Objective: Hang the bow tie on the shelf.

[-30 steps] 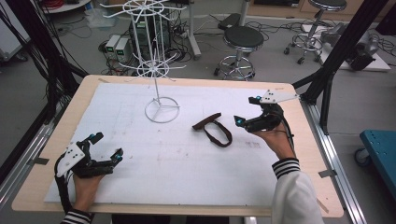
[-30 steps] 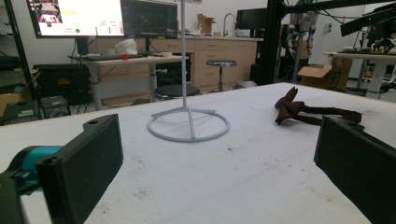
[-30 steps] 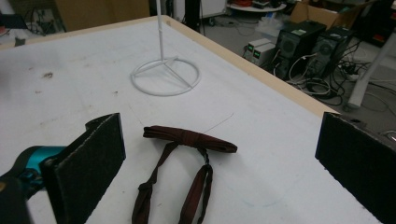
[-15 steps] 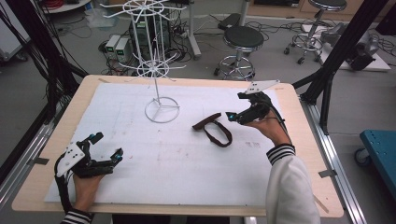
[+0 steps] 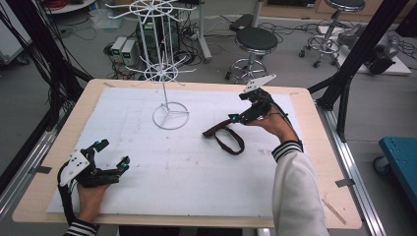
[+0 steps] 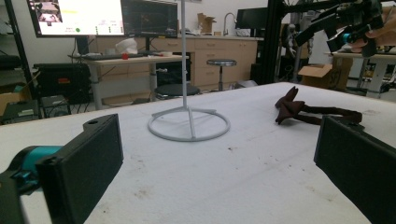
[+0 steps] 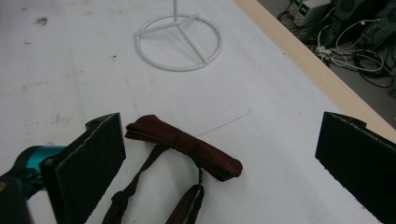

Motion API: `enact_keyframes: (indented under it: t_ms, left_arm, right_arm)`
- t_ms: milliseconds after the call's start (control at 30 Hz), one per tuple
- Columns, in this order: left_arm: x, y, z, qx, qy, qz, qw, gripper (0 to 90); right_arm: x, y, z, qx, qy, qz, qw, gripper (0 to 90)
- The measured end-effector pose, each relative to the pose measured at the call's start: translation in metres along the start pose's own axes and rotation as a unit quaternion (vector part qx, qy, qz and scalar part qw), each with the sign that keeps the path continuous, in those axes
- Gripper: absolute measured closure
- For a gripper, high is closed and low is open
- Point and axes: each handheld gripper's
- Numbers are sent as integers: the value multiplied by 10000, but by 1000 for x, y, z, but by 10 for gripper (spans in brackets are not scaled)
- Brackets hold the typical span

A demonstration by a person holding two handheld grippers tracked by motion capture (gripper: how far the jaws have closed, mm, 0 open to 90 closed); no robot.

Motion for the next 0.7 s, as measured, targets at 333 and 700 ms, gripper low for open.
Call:
enact_keyframes:
  t_ms: [333, 700]
  left_arm:
    - [0, 0, 0, 19, -2, 7, 10000, 17]
    - [0, 0, 0, 14, -1, 2, 10000, 17]
  right_arm:
    - [24, -3, -4, -100, -67, 413, 9991, 8]
    - [50, 1, -7, -262, -123, 985, 9947, 17]
Point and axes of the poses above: each handheld gripper's, and its own axes: x roughly forward along the jaws, y roughly out of its underside, z roughly to its left, and after that the axes turned 15 degrees about z, right-handed
